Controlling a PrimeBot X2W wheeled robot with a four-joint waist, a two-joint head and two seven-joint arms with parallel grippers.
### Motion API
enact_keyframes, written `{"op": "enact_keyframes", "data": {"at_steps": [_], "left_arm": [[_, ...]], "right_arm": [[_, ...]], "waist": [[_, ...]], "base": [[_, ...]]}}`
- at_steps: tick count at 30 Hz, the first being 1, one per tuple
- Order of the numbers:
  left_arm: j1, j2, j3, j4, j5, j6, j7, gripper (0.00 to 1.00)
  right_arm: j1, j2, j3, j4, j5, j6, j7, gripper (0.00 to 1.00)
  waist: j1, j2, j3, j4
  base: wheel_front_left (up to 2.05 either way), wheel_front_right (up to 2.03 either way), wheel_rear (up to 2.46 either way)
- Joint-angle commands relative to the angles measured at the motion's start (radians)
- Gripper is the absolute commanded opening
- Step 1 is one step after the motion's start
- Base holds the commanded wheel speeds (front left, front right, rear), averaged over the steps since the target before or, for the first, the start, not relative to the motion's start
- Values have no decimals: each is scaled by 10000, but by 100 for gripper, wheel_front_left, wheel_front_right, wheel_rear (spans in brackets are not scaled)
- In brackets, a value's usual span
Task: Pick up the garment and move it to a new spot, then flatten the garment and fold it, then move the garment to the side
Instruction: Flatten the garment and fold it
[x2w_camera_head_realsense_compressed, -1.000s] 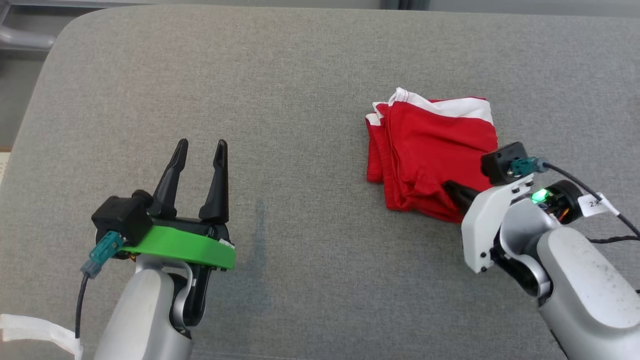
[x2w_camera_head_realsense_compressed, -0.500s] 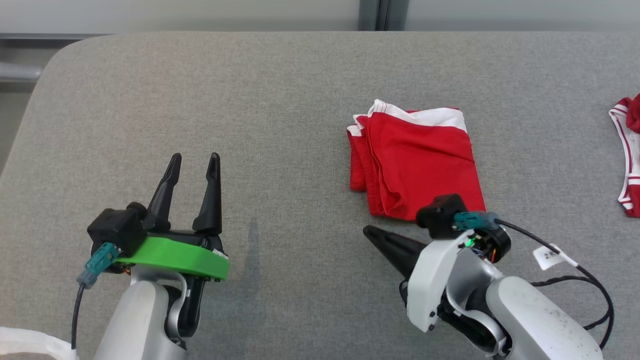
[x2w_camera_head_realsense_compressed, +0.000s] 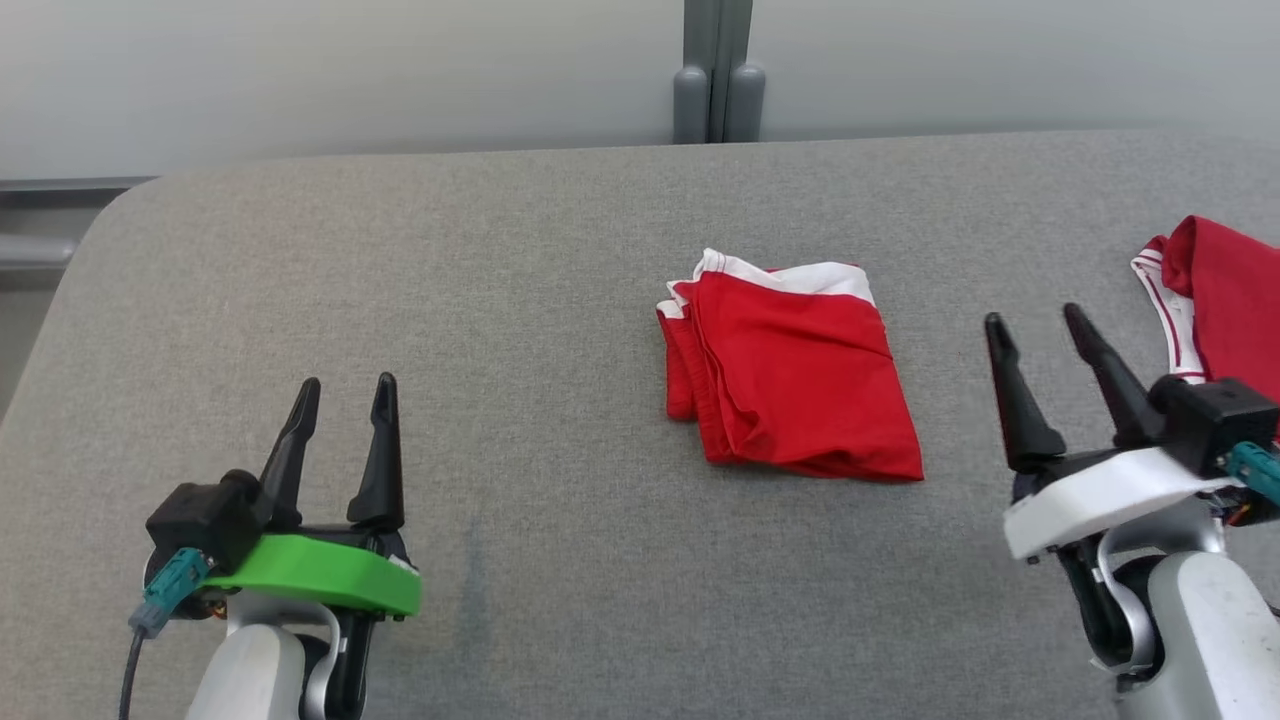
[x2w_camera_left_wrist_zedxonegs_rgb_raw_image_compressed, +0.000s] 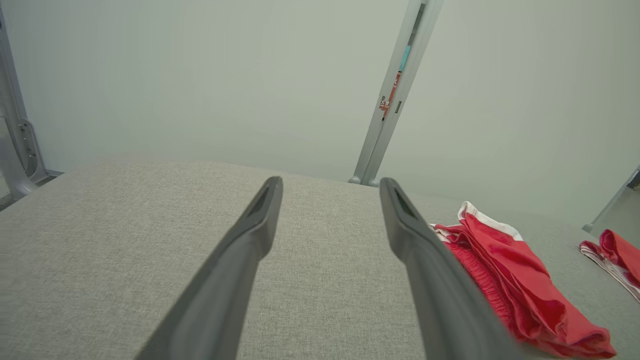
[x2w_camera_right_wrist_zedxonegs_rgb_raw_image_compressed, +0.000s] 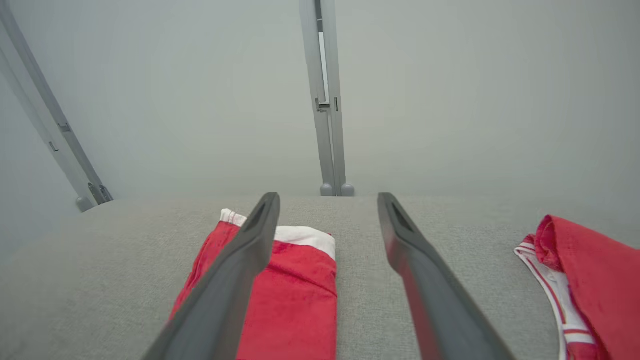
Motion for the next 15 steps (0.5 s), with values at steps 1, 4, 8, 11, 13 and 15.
{"op": "enact_keyframes", "data": {"at_steps": [1,4,8,11,13,15], "left_arm": [[237,73,132,-25,183,-28,-24,100],[408,-54,472,-172,433,-28,-24,100],[638,-182,751,-265,631,-28,-24,100],[747,-183,732,-185,816,-28,-24,100],[783,-208,714,-150,893,-28,-24,100],[853,-247,690,-122,938,-28,-24,100]], "right_arm": [[163,50,-248,169,-157,-4,-69,100],[125,-4,-719,509,-305,-6,-107,100],[46,-129,-907,1068,-286,-6,-23,100],[2,-141,-1038,1467,-196,-6,-103,100],[-12,-96,-1088,1691,-140,-6,-155,100],[30,-61,-1074,1878,-116,-6,-93,100]], "waist": [[0,-1,-244,-207],[0,-1,-320,-286],[0,-1,-384,-331],[0,-1,-425,-338],[0,-1,-454,-328],[0,-1,-487,-314]], "base": [[0,0,0],[0,0,0],[0,0,0],[0,0,0],[0,0,0],[0,0,0]]}}
